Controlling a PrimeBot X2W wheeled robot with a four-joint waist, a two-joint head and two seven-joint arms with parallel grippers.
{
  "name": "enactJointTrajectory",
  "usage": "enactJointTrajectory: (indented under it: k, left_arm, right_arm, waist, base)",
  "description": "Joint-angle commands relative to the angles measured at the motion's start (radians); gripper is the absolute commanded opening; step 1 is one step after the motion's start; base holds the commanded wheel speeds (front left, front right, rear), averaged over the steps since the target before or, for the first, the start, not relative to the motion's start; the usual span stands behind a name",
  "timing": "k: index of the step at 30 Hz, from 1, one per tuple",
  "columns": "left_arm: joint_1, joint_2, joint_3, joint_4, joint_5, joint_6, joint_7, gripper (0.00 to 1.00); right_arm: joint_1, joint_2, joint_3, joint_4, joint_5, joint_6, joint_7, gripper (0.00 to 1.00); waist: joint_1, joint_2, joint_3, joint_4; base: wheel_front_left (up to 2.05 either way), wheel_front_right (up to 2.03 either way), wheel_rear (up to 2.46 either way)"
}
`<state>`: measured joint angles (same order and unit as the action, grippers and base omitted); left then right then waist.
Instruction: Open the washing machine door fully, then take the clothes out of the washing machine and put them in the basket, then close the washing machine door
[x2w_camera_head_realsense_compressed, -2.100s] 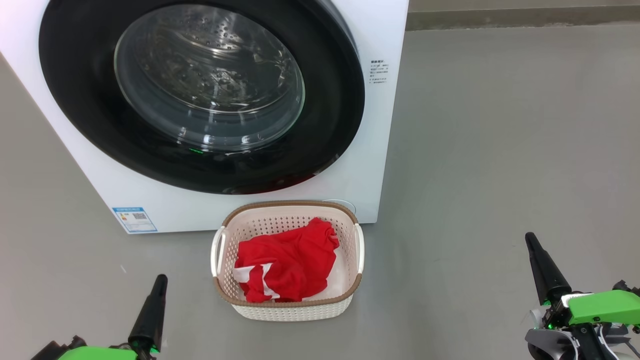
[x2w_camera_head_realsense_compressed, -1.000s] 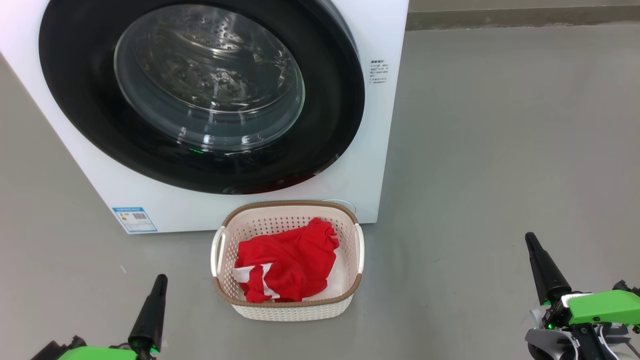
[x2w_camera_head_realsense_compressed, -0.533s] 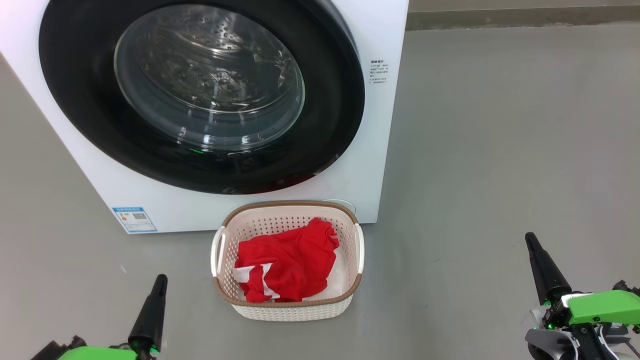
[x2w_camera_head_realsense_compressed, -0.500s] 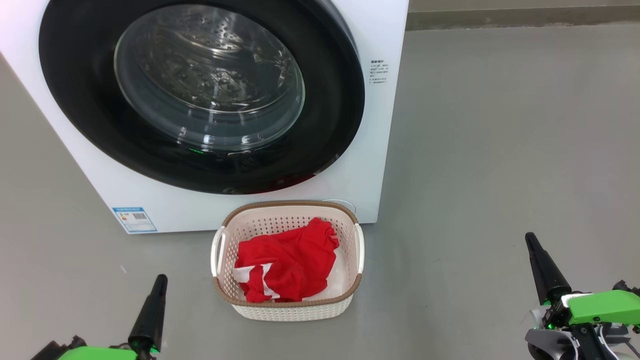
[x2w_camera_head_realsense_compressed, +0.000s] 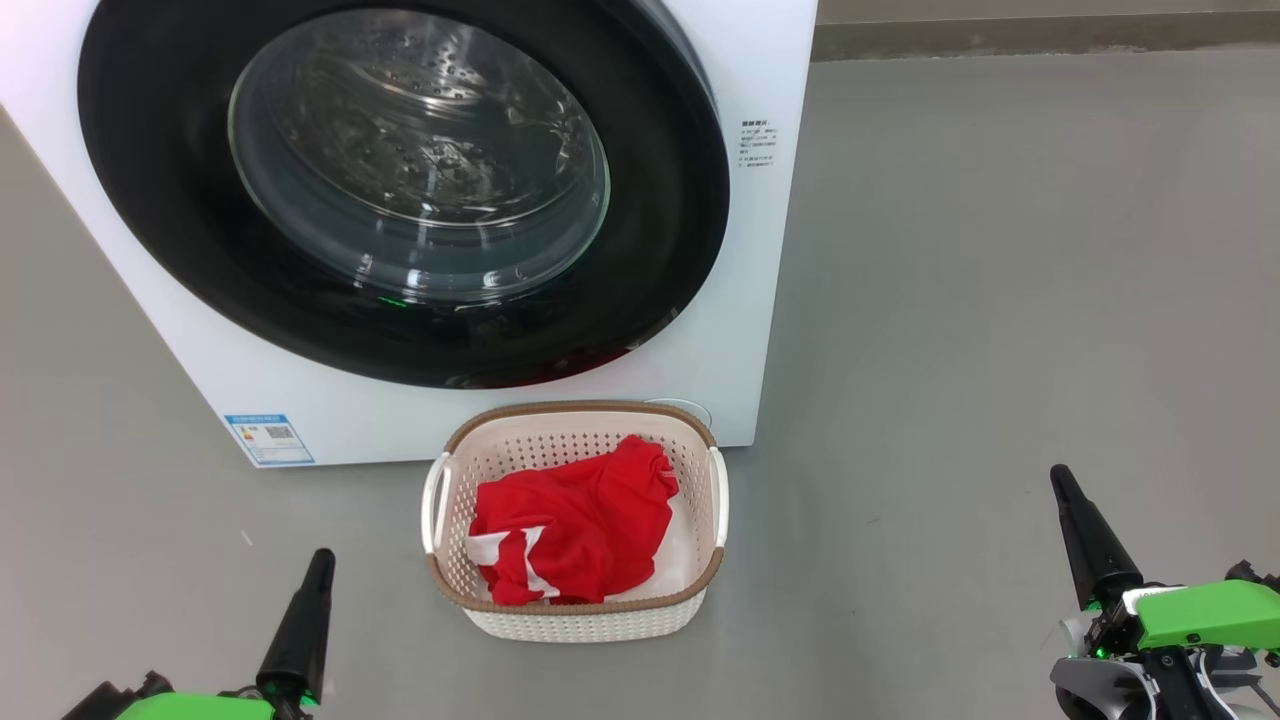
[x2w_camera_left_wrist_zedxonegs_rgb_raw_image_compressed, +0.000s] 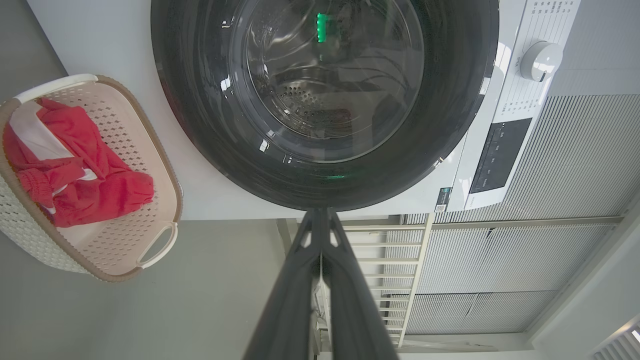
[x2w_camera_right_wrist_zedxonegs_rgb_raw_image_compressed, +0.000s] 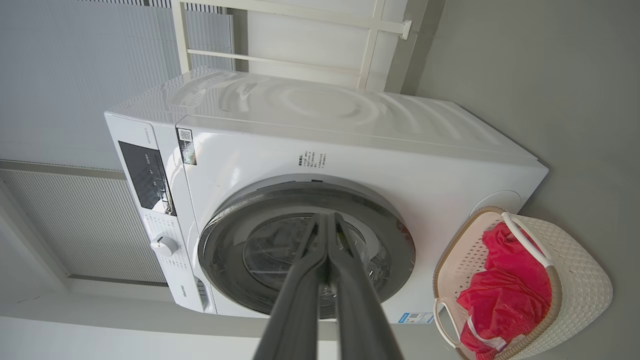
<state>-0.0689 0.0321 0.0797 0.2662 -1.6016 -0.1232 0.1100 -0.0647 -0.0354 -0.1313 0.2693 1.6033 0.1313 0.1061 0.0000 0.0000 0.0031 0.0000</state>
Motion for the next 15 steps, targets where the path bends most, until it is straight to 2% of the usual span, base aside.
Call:
enactJointTrajectory:
  k: [1,15]
  left_arm:
    - [-0.039,0.018,0.034,-0.021,-0.007,-0.007,0.003,0.00]
    - [-0.039,0.018,0.034,-0.021,-0.007,-0.007,0.003,0.00]
  right_arm:
    - [-0.043,-0.015,0.018,-0.025,0.005,-0.001,0.007,0.00]
    - [-0.043,-0.015,0.018,-0.025,0.006,-0.001,0.007,0.00]
  waist:
    - [0.0000,0.0000,0.000,0.000]
    - [0.0000,0.0000,0.000,0.000]
  base:
    - [0.00,0.00,0.00]
    - [0.00,0.00,0.00]
